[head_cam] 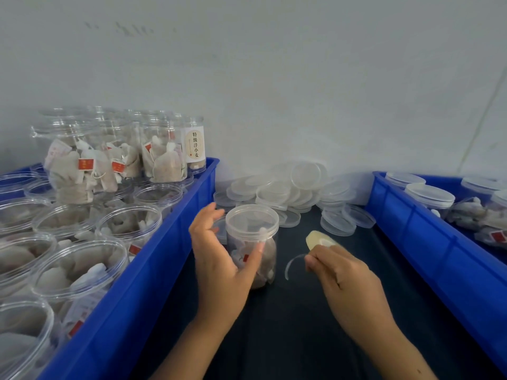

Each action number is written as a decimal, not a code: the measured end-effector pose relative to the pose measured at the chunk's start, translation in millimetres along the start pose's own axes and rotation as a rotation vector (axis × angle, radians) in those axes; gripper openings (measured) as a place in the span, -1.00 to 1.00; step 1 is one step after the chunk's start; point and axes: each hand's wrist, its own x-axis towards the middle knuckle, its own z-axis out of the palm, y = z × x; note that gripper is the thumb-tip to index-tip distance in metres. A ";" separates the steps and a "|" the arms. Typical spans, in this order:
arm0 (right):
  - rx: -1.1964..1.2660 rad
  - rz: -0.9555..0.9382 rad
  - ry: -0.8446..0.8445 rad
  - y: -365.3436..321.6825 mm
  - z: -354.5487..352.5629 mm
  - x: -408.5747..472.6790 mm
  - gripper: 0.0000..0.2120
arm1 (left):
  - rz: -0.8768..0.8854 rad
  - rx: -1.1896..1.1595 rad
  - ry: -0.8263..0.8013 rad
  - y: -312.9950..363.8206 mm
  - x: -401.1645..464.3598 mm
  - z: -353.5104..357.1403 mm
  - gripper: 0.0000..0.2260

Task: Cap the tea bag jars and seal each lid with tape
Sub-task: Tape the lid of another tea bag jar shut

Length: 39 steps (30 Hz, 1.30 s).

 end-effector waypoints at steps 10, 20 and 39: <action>0.036 -0.011 0.020 -4.0 -3.2 0.2 -0.71 | -0.364 -0.153 -0.273 -29.3 -0.6 13.7 -0.15; 0.384 0.134 0.087 -11.0 -14.0 3.1 -0.66 | -0.346 -0.270 -0.561 6.0 -8.6 8.8 -0.32; 0.585 0.191 0.074 -31.0 -23.2 1.8 -0.74 | -0.250 -0.237 -0.494 23.6 -12.0 12.9 -0.42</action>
